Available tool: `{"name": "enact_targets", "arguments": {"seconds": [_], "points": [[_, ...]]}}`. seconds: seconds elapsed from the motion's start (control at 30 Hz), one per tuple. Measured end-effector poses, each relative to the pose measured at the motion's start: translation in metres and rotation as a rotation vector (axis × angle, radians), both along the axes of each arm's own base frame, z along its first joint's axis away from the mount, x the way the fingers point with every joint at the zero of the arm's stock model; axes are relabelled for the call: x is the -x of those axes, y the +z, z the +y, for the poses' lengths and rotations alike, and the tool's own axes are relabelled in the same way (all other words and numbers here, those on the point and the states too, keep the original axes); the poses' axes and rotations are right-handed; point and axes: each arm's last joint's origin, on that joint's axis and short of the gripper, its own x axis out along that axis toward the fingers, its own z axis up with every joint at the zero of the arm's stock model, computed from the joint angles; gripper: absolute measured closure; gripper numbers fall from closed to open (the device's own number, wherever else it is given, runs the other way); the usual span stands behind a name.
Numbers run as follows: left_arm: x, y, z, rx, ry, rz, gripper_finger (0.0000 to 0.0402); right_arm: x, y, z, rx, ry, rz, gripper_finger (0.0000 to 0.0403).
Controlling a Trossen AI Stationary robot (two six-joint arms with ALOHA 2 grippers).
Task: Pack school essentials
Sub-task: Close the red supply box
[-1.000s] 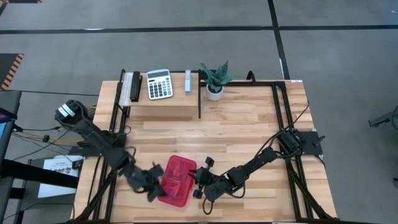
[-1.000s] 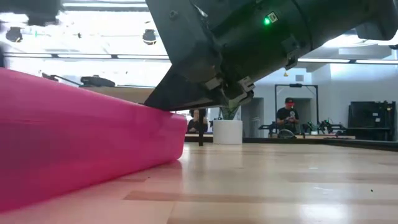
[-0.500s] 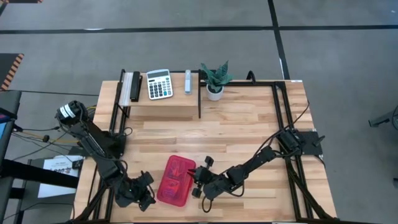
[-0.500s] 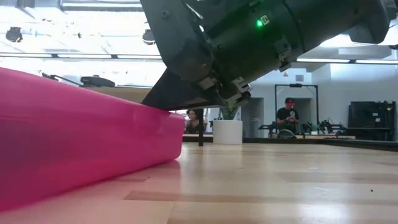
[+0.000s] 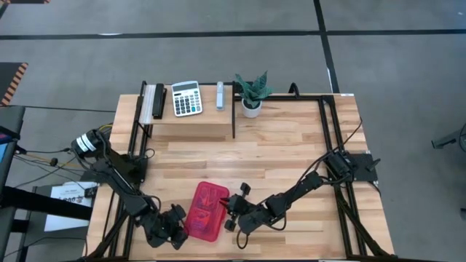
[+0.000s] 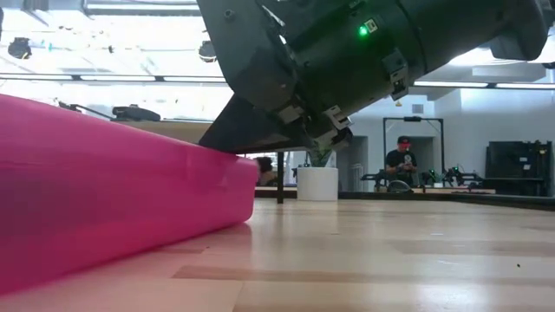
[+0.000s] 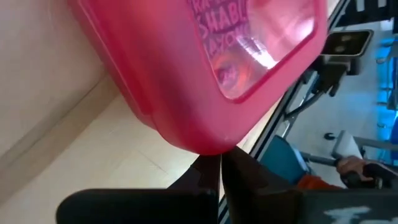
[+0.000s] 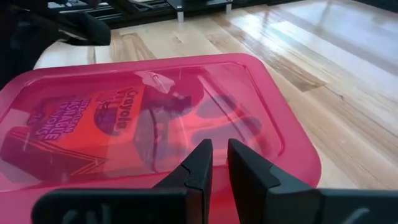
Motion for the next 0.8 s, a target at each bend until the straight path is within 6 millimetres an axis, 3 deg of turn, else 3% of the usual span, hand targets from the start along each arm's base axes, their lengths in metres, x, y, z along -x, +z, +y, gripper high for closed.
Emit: {"name": "enact_targets", "arguments": {"seconds": [0.43, 0.8], "points": [[-0.013, -0.004, 0.022, -0.156, 0.017, 0.029, 0.0401, 0.005, -0.001, 0.007, -0.023, -0.004, -0.005, 0.0329], [-0.023, -0.013, 0.056, -0.402, 0.065, 0.086, 0.0401, 0.011, 0.0, 0.019, -0.086, 0.006, -0.021, 0.0329]]}}
